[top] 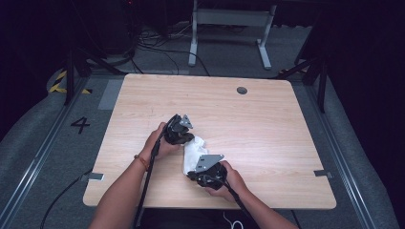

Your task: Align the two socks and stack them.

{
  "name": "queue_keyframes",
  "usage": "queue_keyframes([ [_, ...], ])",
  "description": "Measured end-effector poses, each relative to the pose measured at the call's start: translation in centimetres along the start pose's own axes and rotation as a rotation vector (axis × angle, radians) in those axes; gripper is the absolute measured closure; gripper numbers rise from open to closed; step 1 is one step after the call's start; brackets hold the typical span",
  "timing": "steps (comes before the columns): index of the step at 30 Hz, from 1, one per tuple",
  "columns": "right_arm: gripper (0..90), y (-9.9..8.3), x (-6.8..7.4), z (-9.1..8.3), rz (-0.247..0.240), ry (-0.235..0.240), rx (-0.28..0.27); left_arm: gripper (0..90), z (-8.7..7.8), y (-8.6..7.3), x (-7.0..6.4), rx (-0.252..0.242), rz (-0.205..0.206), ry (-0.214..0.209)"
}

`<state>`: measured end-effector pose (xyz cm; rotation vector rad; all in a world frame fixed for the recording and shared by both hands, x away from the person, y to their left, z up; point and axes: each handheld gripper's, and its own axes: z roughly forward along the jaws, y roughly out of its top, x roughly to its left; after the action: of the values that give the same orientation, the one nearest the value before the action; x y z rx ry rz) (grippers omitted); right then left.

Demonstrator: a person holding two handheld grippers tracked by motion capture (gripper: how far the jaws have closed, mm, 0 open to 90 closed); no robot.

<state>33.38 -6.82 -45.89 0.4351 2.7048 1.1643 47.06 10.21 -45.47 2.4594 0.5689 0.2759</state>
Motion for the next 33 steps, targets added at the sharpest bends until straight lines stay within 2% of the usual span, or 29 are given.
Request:
queue_keyframes([
  [1, 86.4, 0.0, -0.1, 0.1, -0.005, -0.008, 0.002, 86.8, -0.1, 0.0, 0.1, -0.01, -0.005, -0.004],
  [4, 86.2, 0.2, -0.5, 0.1, 0.027, -0.005, -0.016, 86.2, -0.2, -0.1, 0.2, -0.018, -0.011, 0.008],
  [6, 84.8, 0.3, -0.6, 0.3, 0.022, -0.01, -0.007, 85.4, -0.2, -0.1, 0.3, -0.018, -0.019, 0.004],
  [8, 81.0, 0.5, -0.4, 0.5, 0.018, -0.004, -0.004, 82.5, -0.1, -0.2, 0.4, -0.016, -0.02, 0.019],
  [11, 73.8, 0.5, -0.3, 1.0, 0.011, 0.008, 0.003, 72.9, 0.2, -0.5, 0.7, 0.017, -0.046, 0.024],
  [12, 70.6, 0.4, -0.3, 1.1, 0.015, 0.01, 0.005, 69.3, 0.3, -0.6, 0.7, 0.011, -0.052, 0.036],
  [15, 63.9, 0.2, -0.7, 0.0, 0.025, 0.023, -0.047, 53.9, -0.2, -0.6, 0.7, -0.003, -0.075, 0.092],
  [19, 68.8, -0.2, -2.0, -2.3, 0.019, 0.008, -0.106, 37.8, -1.7, -0.8, 0.4, -0.036, -0.106, 0.116],
  [21, 70.6, -0.6, -2.5, -2.6, 0.022, 0.011, -0.095, 33.1, -2.3, -1.2, -0.1, -0.044, -0.109, 0.103],
  [23, 72.3, -1.0, -2.7, -2.4, 0.005, 0.006, -0.071, 29.7, -2.8, -1.5, -0.8, -0.046, -0.103, 0.089],
  [26, 74.8, -1.5, -2.8, -1.5, -0.011, -0.002, -0.051, 29.6, -3.1, -2.1, -2.0, -0.04, -0.064, 0.061],
  [29, 75.7, -2.2, -2.9, -0.5, -0.014, 0.006, -0.012, 30.9, -2.5, -2.5, -3.0, -0.006, -0.03, 0.023],
  [31, 76.1, -2.6, -3.0, -0.4, -0.001, 0.025, -0.018, 31.5, -1.6, -2.6, -3.9, 0.026, -0.004, 0.006],
  [33, 76.2, -2.8, -3.1, -0.7, 0.0, 0.032, -0.012, 33.7, -1.2, -2.6, -4.4, 0.013, -0.002, -0.016],
])
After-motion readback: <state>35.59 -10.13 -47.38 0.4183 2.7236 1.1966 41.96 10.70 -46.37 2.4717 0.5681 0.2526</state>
